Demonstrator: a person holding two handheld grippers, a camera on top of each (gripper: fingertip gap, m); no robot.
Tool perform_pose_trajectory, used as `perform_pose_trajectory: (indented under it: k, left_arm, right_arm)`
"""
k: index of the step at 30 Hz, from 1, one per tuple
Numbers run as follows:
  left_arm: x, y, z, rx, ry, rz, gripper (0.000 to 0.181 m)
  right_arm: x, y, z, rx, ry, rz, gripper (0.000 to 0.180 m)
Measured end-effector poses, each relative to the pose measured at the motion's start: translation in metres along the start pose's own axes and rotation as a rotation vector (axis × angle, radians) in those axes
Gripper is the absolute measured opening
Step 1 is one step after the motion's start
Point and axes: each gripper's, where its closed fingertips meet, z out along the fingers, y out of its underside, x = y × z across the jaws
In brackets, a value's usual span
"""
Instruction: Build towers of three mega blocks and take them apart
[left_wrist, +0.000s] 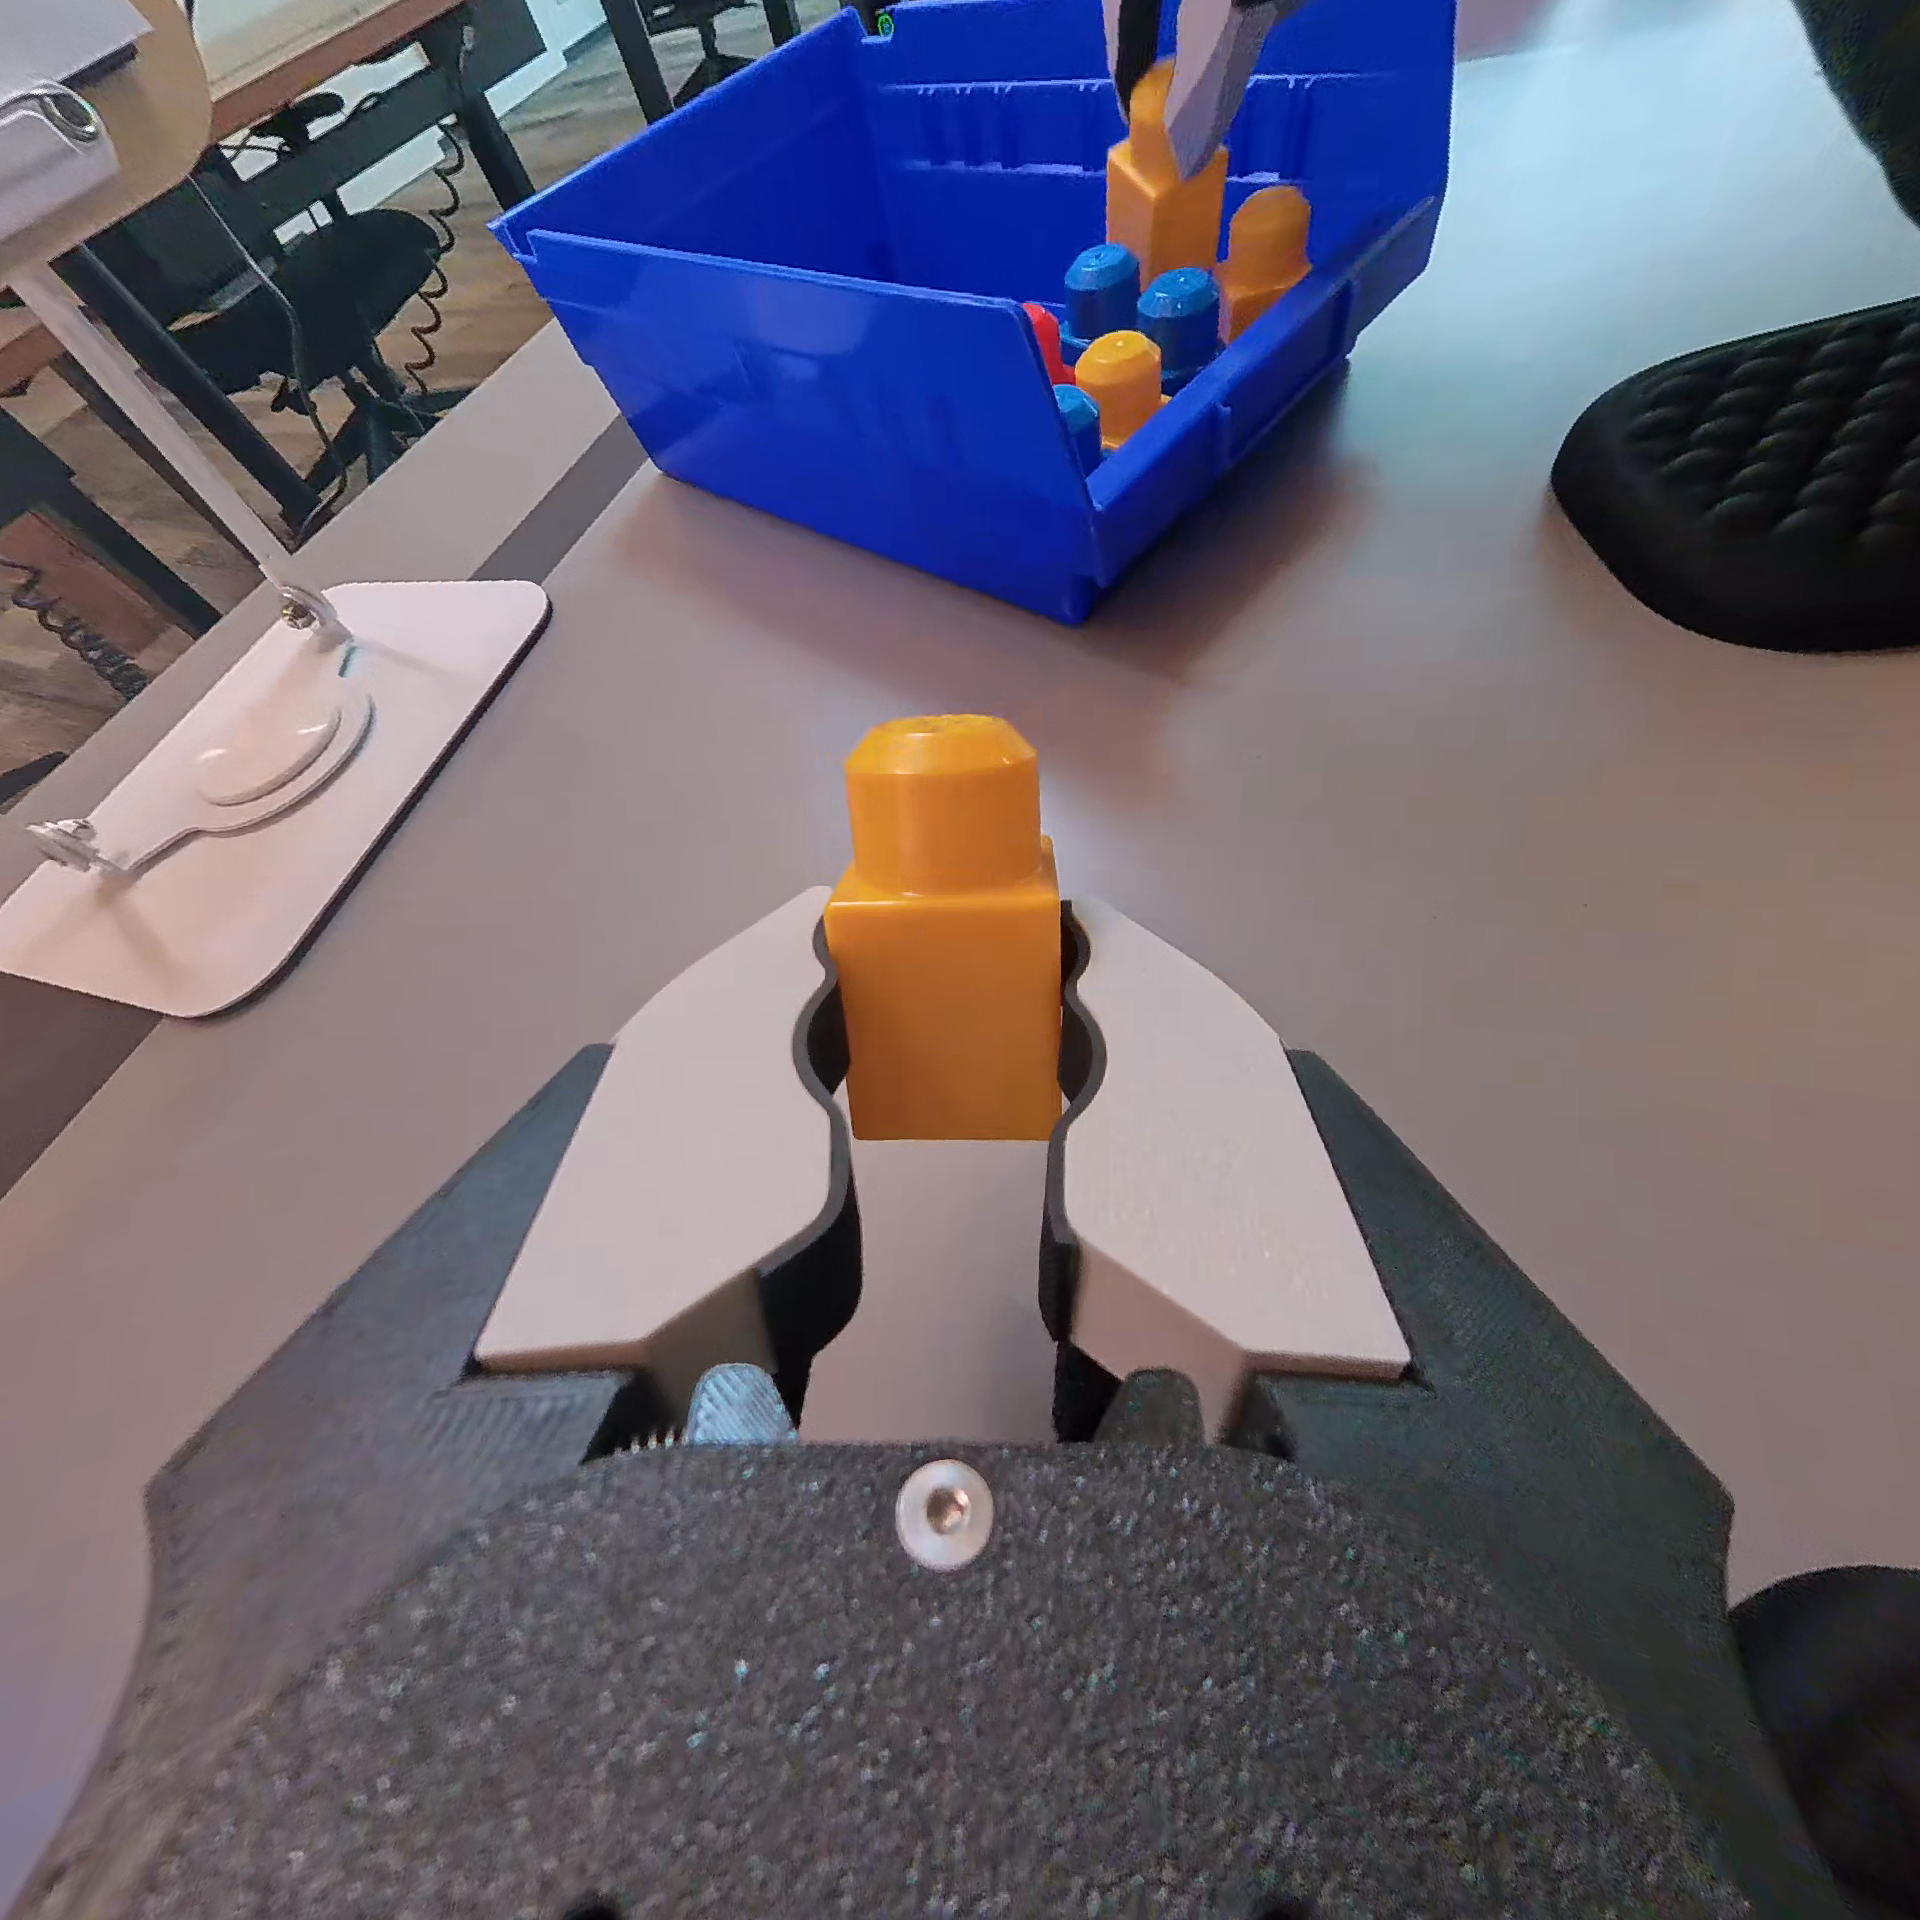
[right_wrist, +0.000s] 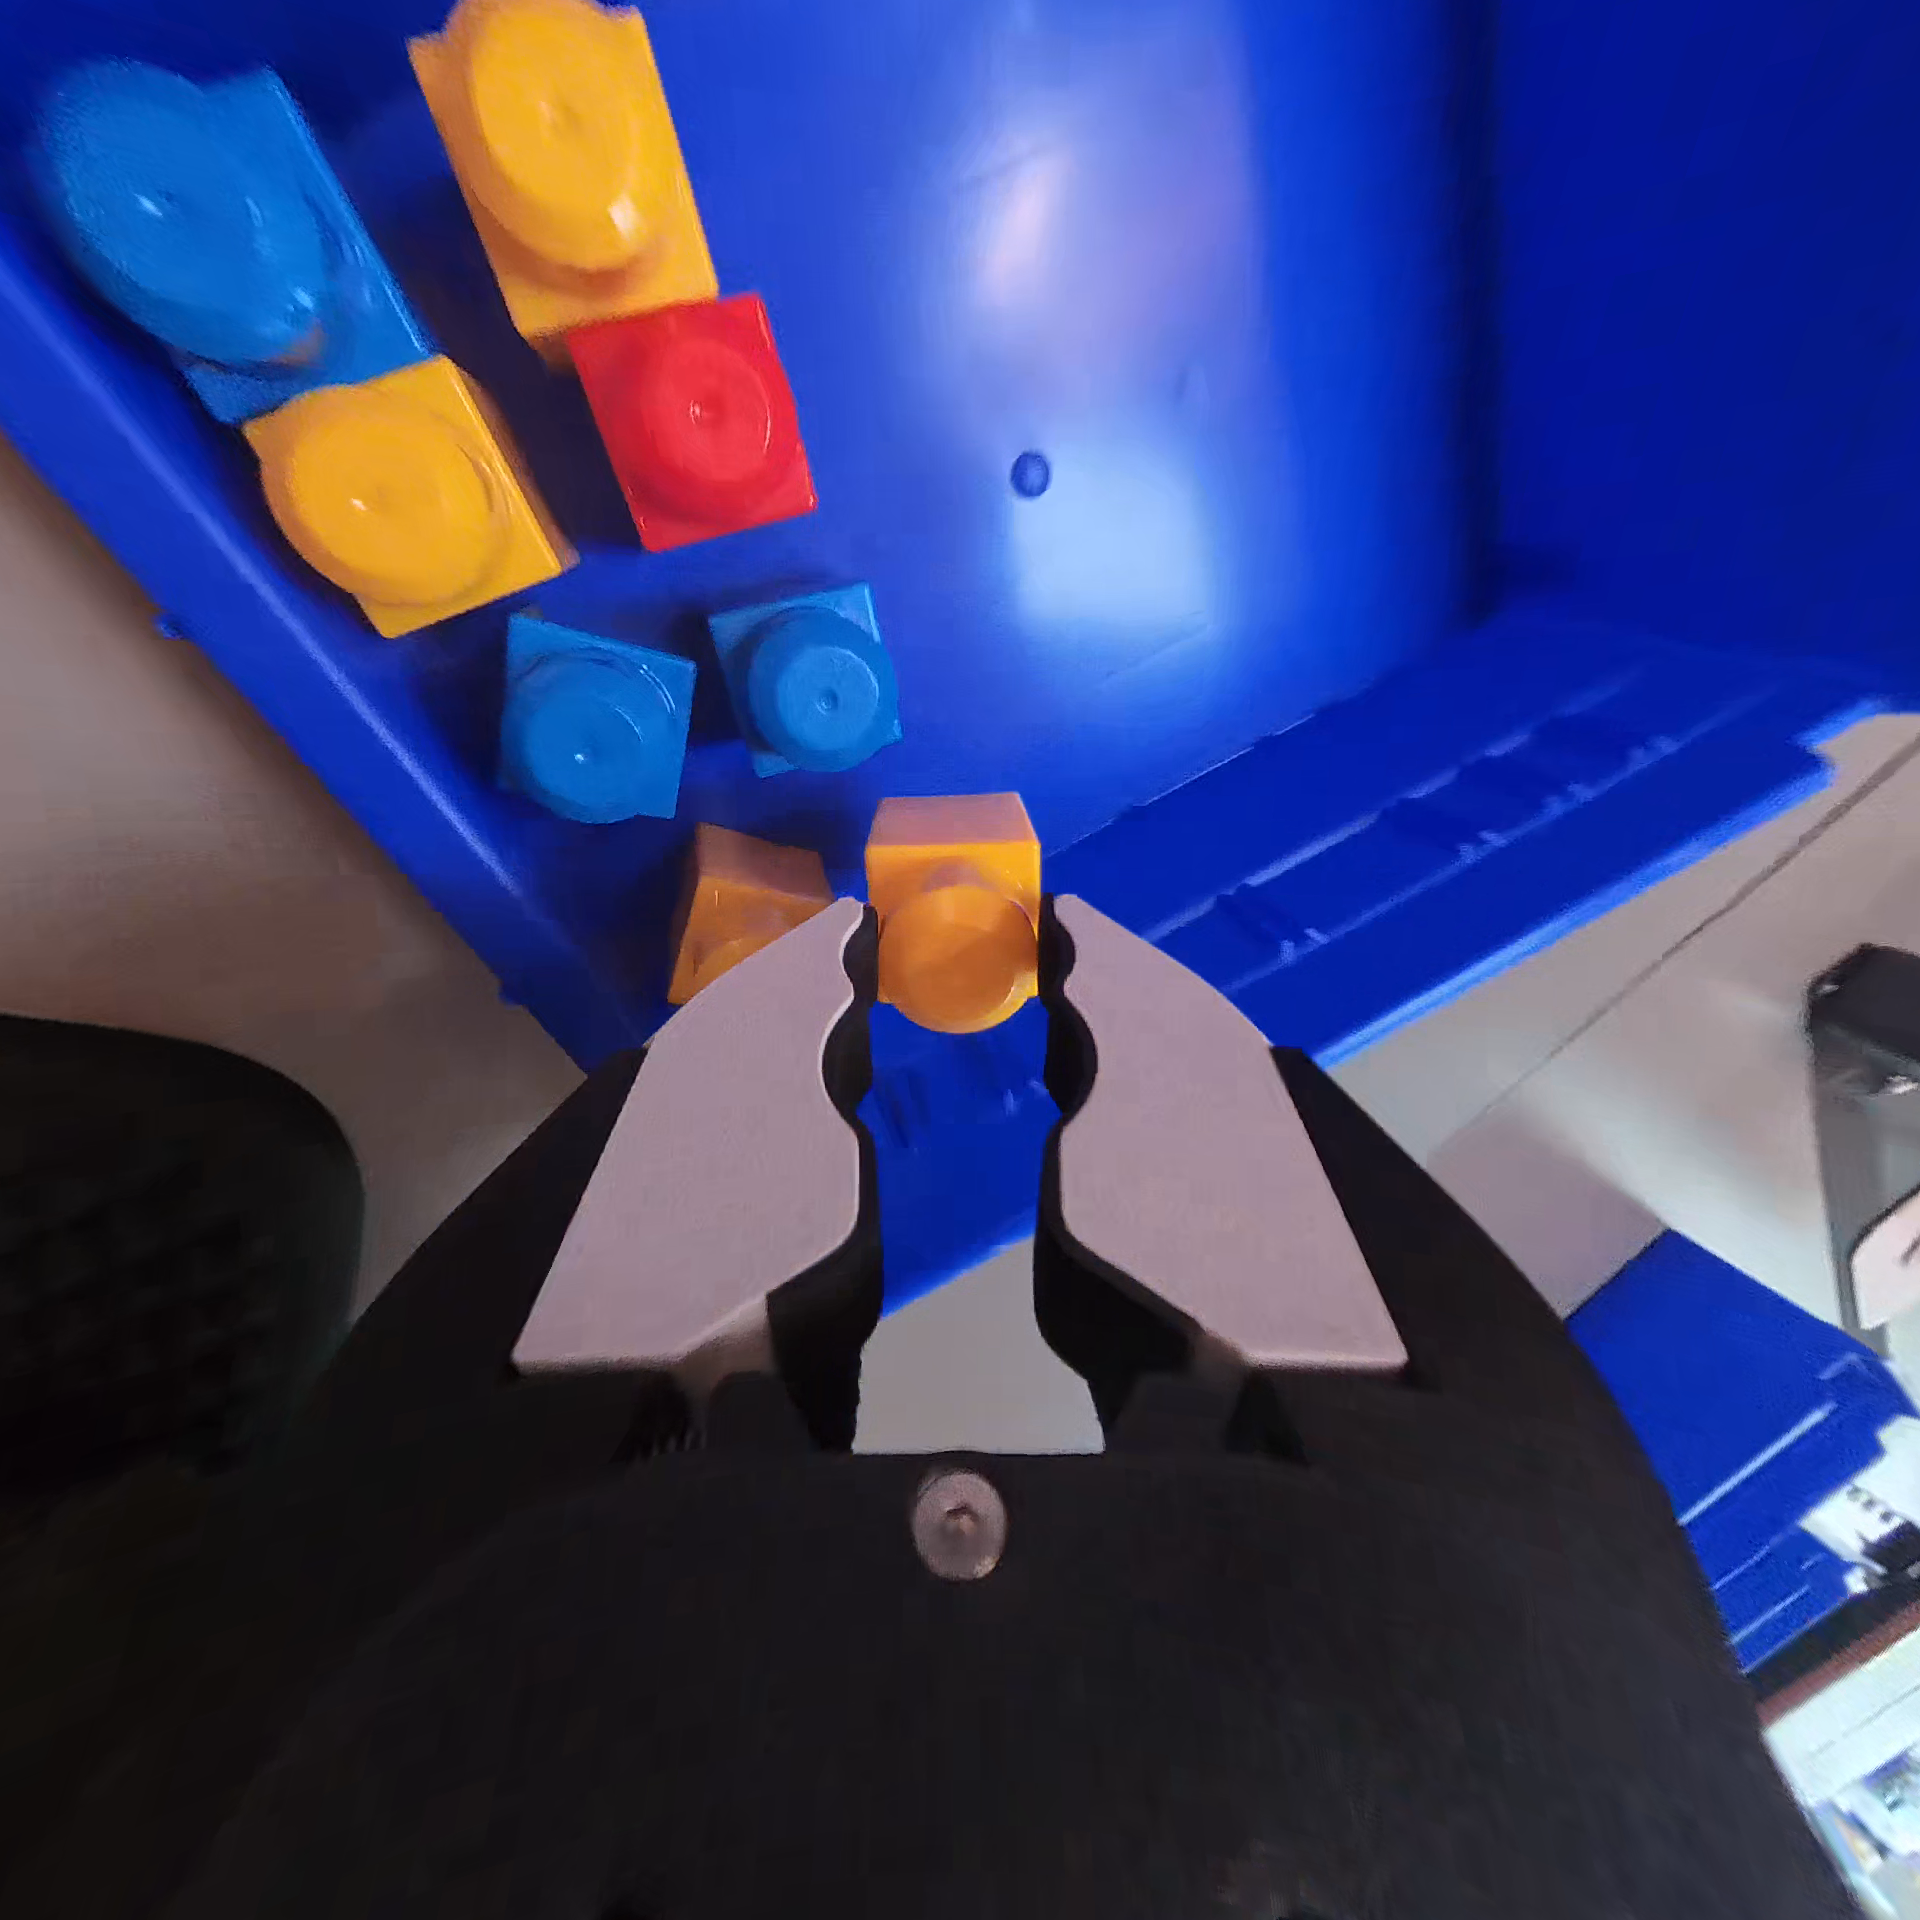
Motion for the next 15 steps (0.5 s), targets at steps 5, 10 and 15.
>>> perform_pose_trajectory:
  k: [5,10,15]
  left_arm:
    - [0.002,-0.002,0.000,0.009,0.005,0.004,0.037]
    - [0.007,-0.006,0.000,0.034,0.027,0.002,0.037]
    - [0.016,-0.014,0.000,0.081,0.063,0.020,0.037]
  right_arm:
    - [-0.013,0.001,0.027,-0.065,-0.108,-0.013,0.030]
    - [-0.017,0.006,0.028,-0.044,-0.177,0.025,0.031]
    - [-0.022,-0.028,-0.015,0.205,-0.144,-0.020,0.044]
